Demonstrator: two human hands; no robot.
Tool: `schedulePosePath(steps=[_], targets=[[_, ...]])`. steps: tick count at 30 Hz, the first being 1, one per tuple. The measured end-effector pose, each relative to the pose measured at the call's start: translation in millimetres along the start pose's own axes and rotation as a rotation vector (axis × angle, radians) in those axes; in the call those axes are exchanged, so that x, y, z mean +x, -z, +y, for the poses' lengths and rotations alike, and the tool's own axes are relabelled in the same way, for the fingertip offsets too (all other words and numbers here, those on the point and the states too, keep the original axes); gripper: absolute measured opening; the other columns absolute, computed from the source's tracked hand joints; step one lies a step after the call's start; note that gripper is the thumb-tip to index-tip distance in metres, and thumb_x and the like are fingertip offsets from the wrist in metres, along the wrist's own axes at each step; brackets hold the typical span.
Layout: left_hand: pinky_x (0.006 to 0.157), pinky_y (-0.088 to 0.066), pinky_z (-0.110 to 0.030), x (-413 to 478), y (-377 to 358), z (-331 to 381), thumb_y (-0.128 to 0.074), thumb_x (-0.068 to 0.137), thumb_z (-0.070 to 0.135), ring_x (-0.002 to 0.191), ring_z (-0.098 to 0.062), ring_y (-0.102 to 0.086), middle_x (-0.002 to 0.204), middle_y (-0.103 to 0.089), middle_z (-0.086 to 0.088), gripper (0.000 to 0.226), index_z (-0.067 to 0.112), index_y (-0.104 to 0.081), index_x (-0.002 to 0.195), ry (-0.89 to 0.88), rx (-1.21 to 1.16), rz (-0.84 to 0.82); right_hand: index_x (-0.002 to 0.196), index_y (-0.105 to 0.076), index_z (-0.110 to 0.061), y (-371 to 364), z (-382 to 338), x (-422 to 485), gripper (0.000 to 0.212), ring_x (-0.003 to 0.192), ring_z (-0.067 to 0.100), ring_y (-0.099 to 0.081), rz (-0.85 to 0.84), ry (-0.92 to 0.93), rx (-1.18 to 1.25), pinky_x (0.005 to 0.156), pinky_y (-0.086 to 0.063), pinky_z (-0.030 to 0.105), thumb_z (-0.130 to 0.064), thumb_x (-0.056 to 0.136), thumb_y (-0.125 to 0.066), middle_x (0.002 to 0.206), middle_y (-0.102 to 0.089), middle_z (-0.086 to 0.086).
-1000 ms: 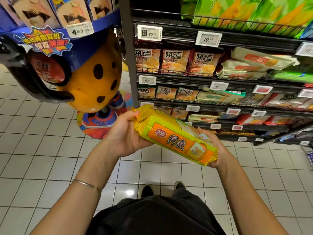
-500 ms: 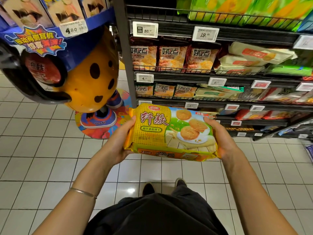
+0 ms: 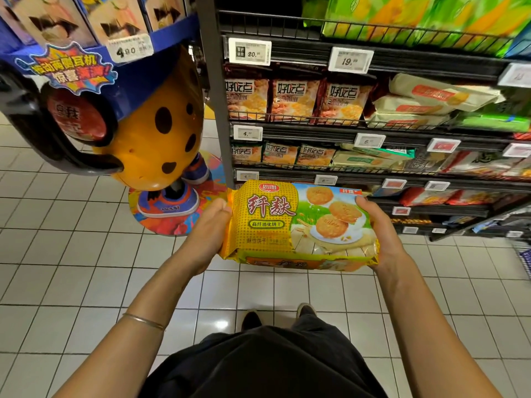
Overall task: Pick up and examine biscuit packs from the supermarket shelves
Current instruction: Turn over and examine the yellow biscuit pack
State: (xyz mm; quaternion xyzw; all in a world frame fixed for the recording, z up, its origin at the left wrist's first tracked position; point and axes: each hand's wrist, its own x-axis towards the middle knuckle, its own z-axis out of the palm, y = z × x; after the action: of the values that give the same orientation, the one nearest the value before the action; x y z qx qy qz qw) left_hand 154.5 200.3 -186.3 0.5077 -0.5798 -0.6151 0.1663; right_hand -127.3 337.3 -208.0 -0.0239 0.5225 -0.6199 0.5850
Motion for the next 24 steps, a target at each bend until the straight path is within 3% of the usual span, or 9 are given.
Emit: schedulePosePath(steps=[2,6,11,13,19,24], targets=[[0.062,-0.048,-0.032,1.5,0.1,-2.3,-0.043,0.111,0.023,0.078,-0.023,-0.061,0.089,-0.058,-0.012,0.021,0.011,-0.05,0.095,0.053,-0.092,0.014,0.112,-0.081,-0.014,-1.4,-1.5,-1.5,0.039,0.106,0.04,-0.074,0.001,-0.017,0.0,0.076,-0.062,0.052,-0.042,0.087,-0.072,0.125,-0.073,0.02],[0.057,-0.046,-0.028,3.1,-0.1,-3.8,-0.046,0.108,0.018,0.067,-0.019,-0.059,0.08,-0.058,-0.009,0.022,0.018,-0.053,0.087,0.156,-0.293,0.032,0.105,-0.083,-0.016,-3.9,-3.7,-4.1,0.033,0.104,0.039,-0.075,0.01,-0.018,0.003,0.074,-0.062,0.051,-0.042,0.088,-0.073,0.121,-0.075,0.018],[0.06,-0.047,-0.032,1.6,-1.7,-7.4,-0.045,0.109,0.022,0.071,-0.021,-0.06,0.089,-0.058,-0.014,0.015,0.016,-0.055,0.101,0.222,-0.323,0.026,0.097,-0.085,-0.017,-7.6,-7.2,-7.4,0.03,0.1,0.039,-0.076,0.007,-0.031,-0.026,0.071,-0.063,0.049,-0.042,0.091,-0.07,0.115,-0.077,0.017],[0.06,-0.048,-0.032,0.8,-1.4,-9.7,-0.045,0.109,0.024,0.071,-0.022,-0.059,0.092,-0.058,-0.018,0.02,0.015,-0.061,0.101,0.228,-0.32,0.0,0.101,-0.084,-0.015,-8.6,-9.2,-8.8,0.033,0.101,0.039,-0.076,0.0,-0.034,-0.037,0.072,-0.063,0.049,-0.043,0.092,-0.068,0.118,-0.076,0.018],[0.056,-0.062,-0.033,-3.0,2.2,-10.3,-0.052,0.108,0.027,0.063,-0.018,-0.073,0.075,-0.075,-0.005,0.049,0.025,-0.082,0.069,0.258,-0.499,-0.038,0.105,-0.084,-0.016,-15.2,-14.6,-10.8,0.039,0.108,0.039,-0.074,-0.026,-0.056,-0.039,0.076,-0.063,0.05,-0.049,0.09,-0.069,0.122,-0.075,0.018],[0.064,-0.063,-0.039,0.9,6.4,-14.3,-0.058,0.105,0.026,0.076,-0.023,-0.073,0.088,-0.077,-0.008,0.021,0.018,-0.075,0.097,0.338,-0.6,-0.036,0.103,-0.084,-0.014,-16.1,-14.3,-11.8,0.054,0.108,0.04,-0.073,-0.026,-0.064,0.009,0.076,-0.063,0.051,-0.06,0.097,-0.056,0.122,-0.074,0.019]])
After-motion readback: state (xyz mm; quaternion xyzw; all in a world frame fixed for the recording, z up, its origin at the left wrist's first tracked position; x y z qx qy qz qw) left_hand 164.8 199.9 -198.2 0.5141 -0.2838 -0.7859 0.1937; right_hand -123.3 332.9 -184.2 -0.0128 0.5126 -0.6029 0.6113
